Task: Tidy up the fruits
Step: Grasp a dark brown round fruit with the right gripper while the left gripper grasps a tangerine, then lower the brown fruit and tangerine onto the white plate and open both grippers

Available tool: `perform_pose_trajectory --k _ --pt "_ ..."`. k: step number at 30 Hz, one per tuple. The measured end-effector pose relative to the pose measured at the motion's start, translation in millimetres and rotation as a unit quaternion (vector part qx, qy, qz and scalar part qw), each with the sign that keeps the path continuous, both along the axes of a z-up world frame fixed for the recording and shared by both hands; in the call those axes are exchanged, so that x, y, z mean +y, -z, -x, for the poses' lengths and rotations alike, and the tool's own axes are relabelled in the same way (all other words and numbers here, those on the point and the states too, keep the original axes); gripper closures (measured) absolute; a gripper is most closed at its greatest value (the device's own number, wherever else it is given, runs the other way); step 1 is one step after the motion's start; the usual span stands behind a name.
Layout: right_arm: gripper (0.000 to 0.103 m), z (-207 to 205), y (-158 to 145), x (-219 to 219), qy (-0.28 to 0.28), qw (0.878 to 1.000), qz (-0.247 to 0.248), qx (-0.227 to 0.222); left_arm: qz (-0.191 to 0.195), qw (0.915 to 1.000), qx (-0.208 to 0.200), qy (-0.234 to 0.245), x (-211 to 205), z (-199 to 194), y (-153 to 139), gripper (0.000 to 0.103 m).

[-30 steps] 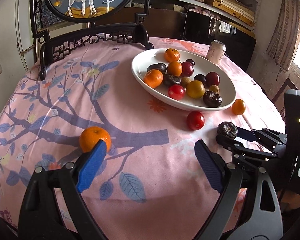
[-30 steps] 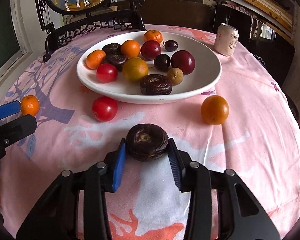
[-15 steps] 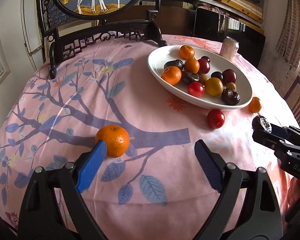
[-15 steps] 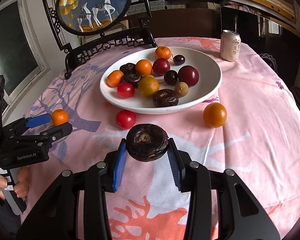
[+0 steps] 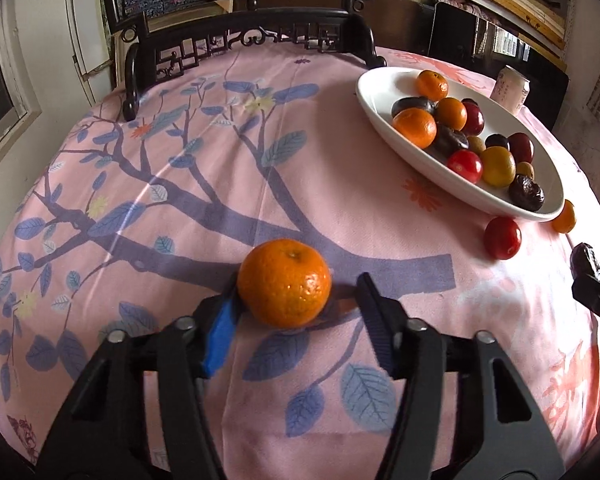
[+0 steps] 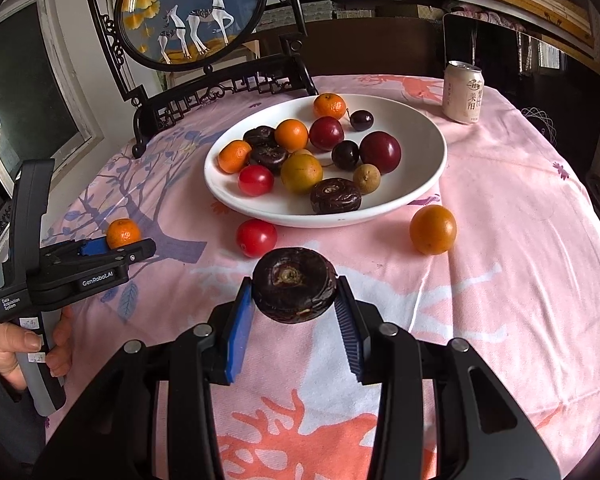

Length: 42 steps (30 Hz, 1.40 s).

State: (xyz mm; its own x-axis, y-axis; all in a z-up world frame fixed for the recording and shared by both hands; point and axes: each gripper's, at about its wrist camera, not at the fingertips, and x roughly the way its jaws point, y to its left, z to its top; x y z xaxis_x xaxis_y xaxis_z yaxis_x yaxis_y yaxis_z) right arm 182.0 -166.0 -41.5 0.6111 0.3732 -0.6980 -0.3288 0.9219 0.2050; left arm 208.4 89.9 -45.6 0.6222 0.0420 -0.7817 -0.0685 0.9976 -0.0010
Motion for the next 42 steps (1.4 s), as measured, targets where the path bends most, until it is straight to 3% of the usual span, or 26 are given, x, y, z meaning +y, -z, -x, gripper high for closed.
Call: perform_pose_trajectory --k 1,4,10,15,20,26,34,40,42 --pt "0.062 0 0 0 0.001 1.000 0.000 -0.002 -0.011 0.9999 -0.007 -0.002 -1 1 0 0.062" --pt "0.062 1 -2 -1 0.006 1.000 -0.001 -0.011 -0.013 0.9999 -0.009 0.000 -2 0 -1 0.062" --pt "0.062 5 -9 -4 0.012 0.999 -0.007 -0.041 0.025 0.9995 -0.015 0.009 -10 7 -16 0.062" --pt "0.062 5 -14 -7 0.016 0.999 -0.019 -0.048 0.047 0.9967 -0.029 0.058 -41 21 -38 0.062" --pt "0.062 6 -39 -10 0.013 0.996 -0.029 -0.080 0.041 0.9917 -0.049 0.112 -77 20 -63 0.062" --pt "0.062 -25 -49 -10 0.011 0.995 0.002 -0.101 0.052 0.9889 -0.060 0.126 -99 -16 -79 0.062" --pt "0.062 -71 -31 4 -0.007 0.996 0.024 -0.081 0.054 0.9930 -0.042 0.096 -99 -79 -69 0.062" --pt "0.062 -92 -15 13 -0.003 0.997 0.042 -0.066 0.041 0.9952 -0.028 0.084 -100 -103 -56 0.062" --pt "0.057 -95 -12 12 0.005 0.996 0.045 -0.071 0.034 0.9960 -0.026 0.079 -101 -107 -52 0.060"
